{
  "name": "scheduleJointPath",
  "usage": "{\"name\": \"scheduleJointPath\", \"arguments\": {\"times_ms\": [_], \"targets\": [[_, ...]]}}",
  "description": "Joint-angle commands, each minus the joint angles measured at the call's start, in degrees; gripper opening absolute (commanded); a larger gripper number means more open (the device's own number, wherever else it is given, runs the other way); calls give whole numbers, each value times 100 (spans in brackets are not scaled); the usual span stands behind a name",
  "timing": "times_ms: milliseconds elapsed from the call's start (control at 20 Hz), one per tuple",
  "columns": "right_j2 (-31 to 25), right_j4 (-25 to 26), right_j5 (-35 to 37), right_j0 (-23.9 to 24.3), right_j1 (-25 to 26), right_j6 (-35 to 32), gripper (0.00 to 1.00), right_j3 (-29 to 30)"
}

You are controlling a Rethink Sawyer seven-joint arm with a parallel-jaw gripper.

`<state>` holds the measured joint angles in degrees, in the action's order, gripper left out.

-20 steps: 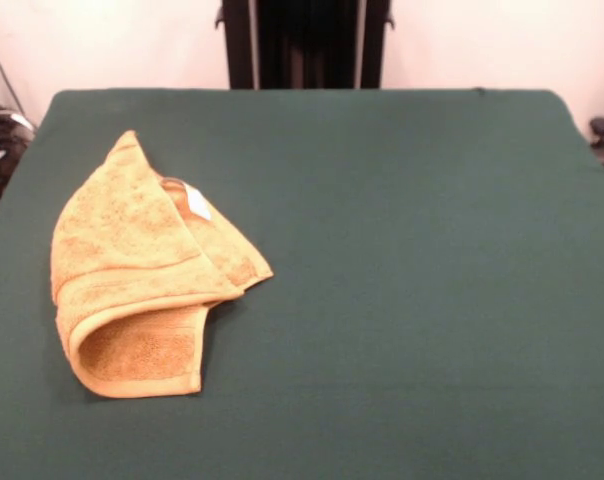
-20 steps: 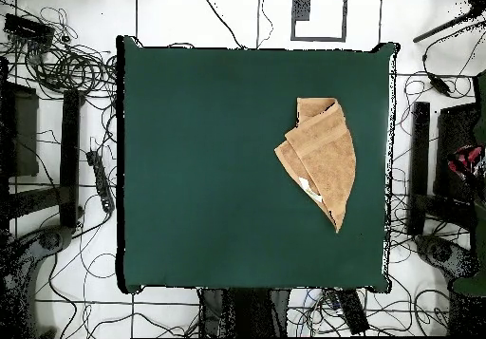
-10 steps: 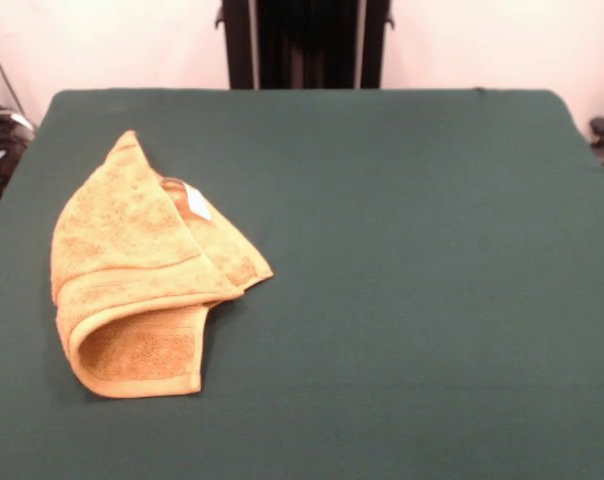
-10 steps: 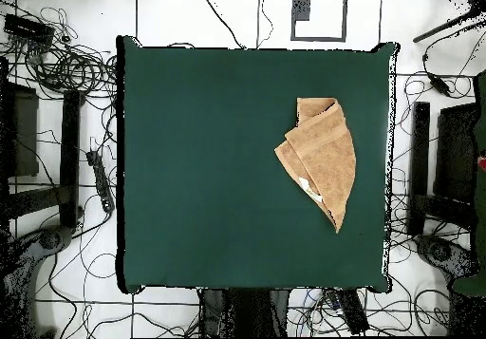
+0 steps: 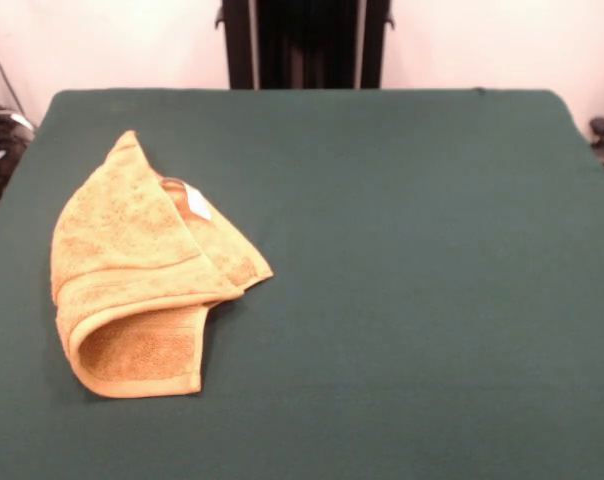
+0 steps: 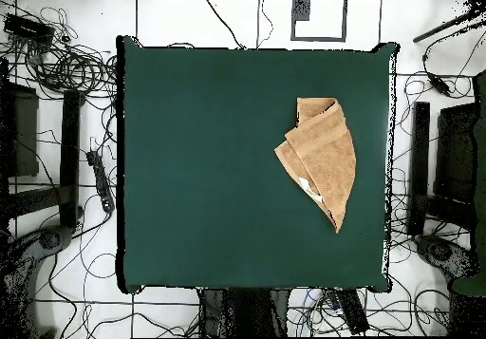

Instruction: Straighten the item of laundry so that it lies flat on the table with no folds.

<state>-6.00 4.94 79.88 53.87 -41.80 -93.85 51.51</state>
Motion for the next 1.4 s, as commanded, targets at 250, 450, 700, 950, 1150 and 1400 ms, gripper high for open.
{"name": "scheduleJointPath", "arguments": {"times_ms": [250,450,700,950,1150,1400], "targets": [[-933,509,879,280,927,2078,100,-1123],[-1066,698,1098,415,1274,2456,100,-1716],[-1437,1007,1283,666,1986,3520,100,-2649],[-1796,1636,1168,762,2538,5263,100,-3357],[-1879,1684,1219,797,2661,5187,100,-3484],[-1905,2189,2002,796,2565,5592,100,-3973]]}}
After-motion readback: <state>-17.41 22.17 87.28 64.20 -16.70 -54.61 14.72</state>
